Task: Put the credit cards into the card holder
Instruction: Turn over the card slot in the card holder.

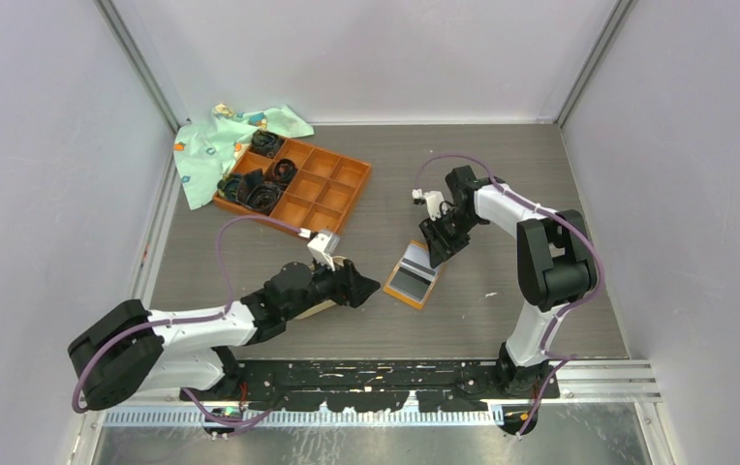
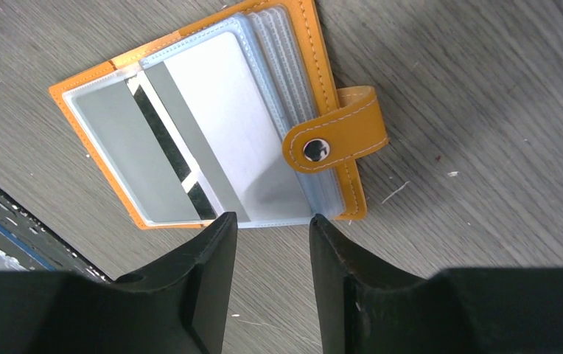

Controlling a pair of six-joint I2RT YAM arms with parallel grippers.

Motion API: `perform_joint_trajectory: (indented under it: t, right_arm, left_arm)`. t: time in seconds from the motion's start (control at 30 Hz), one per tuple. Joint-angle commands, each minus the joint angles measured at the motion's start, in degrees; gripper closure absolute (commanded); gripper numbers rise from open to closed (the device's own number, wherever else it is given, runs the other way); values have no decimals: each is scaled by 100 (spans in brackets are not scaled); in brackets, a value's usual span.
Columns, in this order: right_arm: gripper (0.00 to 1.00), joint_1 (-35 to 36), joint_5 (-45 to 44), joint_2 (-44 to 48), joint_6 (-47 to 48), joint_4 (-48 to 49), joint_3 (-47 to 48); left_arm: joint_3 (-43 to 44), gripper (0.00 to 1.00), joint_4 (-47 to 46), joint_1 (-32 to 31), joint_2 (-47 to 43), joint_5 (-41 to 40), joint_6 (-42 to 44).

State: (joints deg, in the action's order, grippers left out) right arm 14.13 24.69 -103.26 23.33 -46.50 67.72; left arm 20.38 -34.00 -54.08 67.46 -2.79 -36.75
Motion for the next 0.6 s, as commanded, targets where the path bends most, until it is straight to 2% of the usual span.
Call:
perform_joint_trajectory:
  t: [0.0,0.17,0.33,0.47,0.57]
  right_arm:
    - [53,16,-104,-51,-56,40,198]
    - [52,15,-73,-152,-44,5,227]
    - [53,17,223,-181,12,-135,279]
    - [56,18,393,-77,47,-175,292]
    - [57,9,613,50,124,-232,277]
  left_arm:
    - [154,34,-574,4,232,251,-107]
    - [403,39,-619,-44,631,686,-190]
    - [565,43,-674,-146,889,787,-231]
    - [733,49,-671,-228,1112,798,-242]
    - [920,57,-586,-240,1389,807,-322]
